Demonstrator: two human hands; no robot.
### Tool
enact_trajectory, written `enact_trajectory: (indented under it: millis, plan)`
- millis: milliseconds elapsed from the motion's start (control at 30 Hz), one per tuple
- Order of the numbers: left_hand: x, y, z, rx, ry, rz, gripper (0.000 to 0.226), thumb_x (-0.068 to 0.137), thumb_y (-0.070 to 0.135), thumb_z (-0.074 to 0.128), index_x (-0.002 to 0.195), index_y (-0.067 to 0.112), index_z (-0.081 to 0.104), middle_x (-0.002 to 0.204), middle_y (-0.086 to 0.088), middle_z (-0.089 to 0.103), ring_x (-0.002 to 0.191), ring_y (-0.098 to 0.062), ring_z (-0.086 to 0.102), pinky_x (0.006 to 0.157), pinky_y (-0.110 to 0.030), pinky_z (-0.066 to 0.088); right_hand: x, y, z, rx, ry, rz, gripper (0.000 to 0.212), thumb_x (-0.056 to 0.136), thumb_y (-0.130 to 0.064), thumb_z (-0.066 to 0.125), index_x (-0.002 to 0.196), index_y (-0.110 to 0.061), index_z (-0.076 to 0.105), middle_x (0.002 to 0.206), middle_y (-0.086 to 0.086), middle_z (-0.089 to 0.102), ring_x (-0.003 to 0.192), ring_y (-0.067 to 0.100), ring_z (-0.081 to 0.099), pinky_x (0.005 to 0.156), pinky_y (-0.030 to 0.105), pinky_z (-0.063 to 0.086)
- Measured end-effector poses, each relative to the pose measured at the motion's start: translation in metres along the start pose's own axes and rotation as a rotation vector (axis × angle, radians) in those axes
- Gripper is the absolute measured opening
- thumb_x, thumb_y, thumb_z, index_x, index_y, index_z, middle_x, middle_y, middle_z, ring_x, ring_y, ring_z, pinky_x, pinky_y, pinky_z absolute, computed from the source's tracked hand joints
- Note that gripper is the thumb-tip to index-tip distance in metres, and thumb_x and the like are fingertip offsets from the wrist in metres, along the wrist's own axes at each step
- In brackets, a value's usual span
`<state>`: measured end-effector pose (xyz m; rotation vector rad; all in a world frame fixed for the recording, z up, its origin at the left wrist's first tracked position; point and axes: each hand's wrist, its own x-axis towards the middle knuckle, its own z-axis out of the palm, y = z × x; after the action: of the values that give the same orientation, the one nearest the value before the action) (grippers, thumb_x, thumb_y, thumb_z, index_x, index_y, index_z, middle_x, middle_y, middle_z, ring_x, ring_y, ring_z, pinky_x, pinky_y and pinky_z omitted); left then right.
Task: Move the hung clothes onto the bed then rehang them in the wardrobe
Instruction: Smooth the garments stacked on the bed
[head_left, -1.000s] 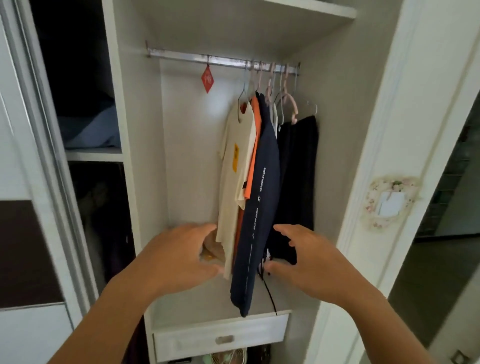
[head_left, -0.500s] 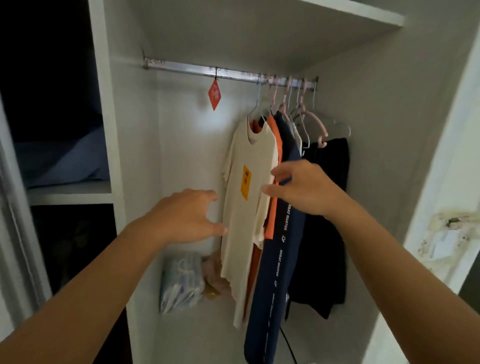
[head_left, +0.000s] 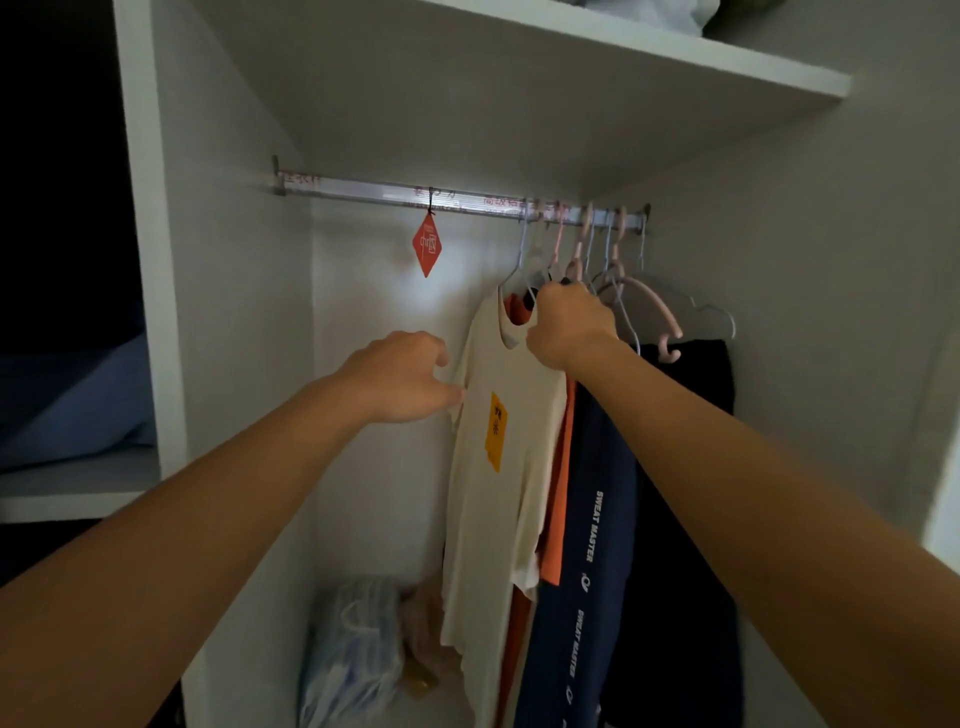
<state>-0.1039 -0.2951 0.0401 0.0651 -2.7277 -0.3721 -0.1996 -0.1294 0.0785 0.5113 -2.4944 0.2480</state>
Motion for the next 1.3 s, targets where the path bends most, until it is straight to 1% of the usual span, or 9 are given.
enact_trajectory:
  millis: [100, 300, 467, 600, 733, 1000, 1100, 1200, 1300]
  plan:
    - [0.003, 0.002, 0.003, -0.007, 0.021, 0.005, 0.064, 0.09, 0.05, 0.063, 0.142, 0.017, 0.047, 0.14, -0.007, 0.053, 0.124, -0.026, 0.053, 0.102, -0.041, 0.044, 0.012, -0.005, 0.006, -0.102, -0.008, -0.001, 0.026, 0.09, -0.008, 0.057, 0.116, -0.006, 0.056, 0.112, 0.014, 0.06, 0.106, 0.032, 0.06, 0.077, 0.038, 0.047]
    - [0.001, -0.001, 0.008, -0.002, 0.033, -0.015, 0.062, 0.09, 0.051, 0.062, 0.141, 0.02, 0.048, 0.138, -0.006, 0.054, 0.121, -0.024, 0.054, 0.099, -0.038, 0.046, 0.028, -0.002, 0.011, 0.075, 0.059, 0.071, 0.022, 0.09, -0.006, 0.056, 0.112, -0.002, 0.059, 0.107, 0.015, 0.063, 0.097, 0.032, 0.064, 0.065, 0.034, 0.044]
    - [-0.004, 0.002, 0.009, -0.033, 0.076, -0.032, 0.06, 0.09, 0.05, 0.062, 0.14, 0.02, 0.048, 0.134, -0.005, 0.057, 0.115, -0.023, 0.057, 0.096, -0.036, 0.047, 0.031, 0.002, -0.007, 0.173, 0.138, 0.077, 0.024, 0.093, -0.01, 0.058, 0.115, -0.002, 0.058, 0.109, 0.016, 0.063, 0.099, 0.033, 0.064, 0.07, 0.036, 0.05]
    - [-0.007, 0.006, 0.01, -0.059, 0.103, -0.05, 0.06, 0.089, 0.05, 0.063, 0.14, 0.021, 0.048, 0.13, -0.005, 0.059, 0.112, -0.022, 0.058, 0.095, -0.037, 0.048, 0.026, 0.011, -0.025, 0.222, 0.166, 0.054, 0.004, 0.093, -0.009, 0.056, 0.091, -0.006, 0.056, 0.092, 0.011, 0.056, 0.089, 0.03, 0.06, 0.068, 0.034, 0.046]
    - [-0.009, 0.01, 0.012, -0.064, 0.115, -0.072, 0.063, 0.089, 0.049, 0.063, 0.142, 0.021, 0.045, 0.133, -0.005, 0.057, 0.114, -0.023, 0.057, 0.096, -0.038, 0.047, 0.014, 0.023, -0.032, 0.272, 0.171, 0.043, 0.031, 0.094, -0.01, 0.053, 0.065, -0.01, 0.041, 0.081, 0.009, 0.052, 0.078, 0.027, 0.053, 0.066, 0.032, 0.042]
    - [-0.015, 0.036, 0.022, -0.094, 0.165, -0.035, 0.048, 0.098, 0.034, 0.053, 0.142, 0.016, 0.045, 0.134, -0.009, 0.057, 0.119, -0.027, 0.056, 0.097, -0.04, 0.046, -0.034, 0.061, -0.028, 0.298, 0.168, -0.027, 0.04, 0.097, -0.01, 0.046, 0.059, -0.013, 0.035, 0.062, 0.004, 0.043, 0.056, 0.02, 0.043, 0.051, 0.026, 0.03]
    - [-0.017, 0.045, 0.027, -0.09, 0.182, -0.038, 0.049, 0.1, 0.033, 0.05, 0.145, 0.017, 0.04, 0.138, -0.01, 0.054, 0.123, -0.03, 0.053, 0.099, -0.04, 0.044, -0.058, 0.076, -0.026, 0.306, 0.177, -0.048, 0.041, 0.097, -0.015, 0.049, 0.057, -0.012, 0.039, 0.066, 0.006, 0.048, 0.064, 0.026, 0.043, 0.067, 0.027, 0.033]
    - [-0.016, 0.044, 0.033, -0.099, 0.184, -0.028, 0.05, 0.1, 0.036, 0.048, 0.146, 0.019, 0.036, 0.141, -0.01, 0.052, 0.127, -0.031, 0.051, 0.102, -0.046, 0.044, -0.082, 0.09, -0.026, 0.316, 0.152, -0.029, 0.028, 0.098, -0.022, 0.05, 0.079, -0.004, 0.059, 0.079, 0.012, 0.063, 0.079, 0.034, 0.057, 0.069, 0.039, 0.046]
    - [-0.018, 0.043, 0.036, -0.094, 0.203, -0.019, 0.051, 0.1, 0.035, 0.048, 0.147, 0.02, 0.033, 0.139, -0.012, 0.054, 0.124, -0.034, 0.052, 0.101, -0.046, 0.045, -0.111, 0.103, -0.029, 0.305, 0.165, -0.027, 0.02, 0.099, -0.022, 0.05, 0.089, -0.008, 0.058, 0.088, 0.01, 0.065, 0.088, 0.035, 0.06, 0.078, 0.043, 0.048]
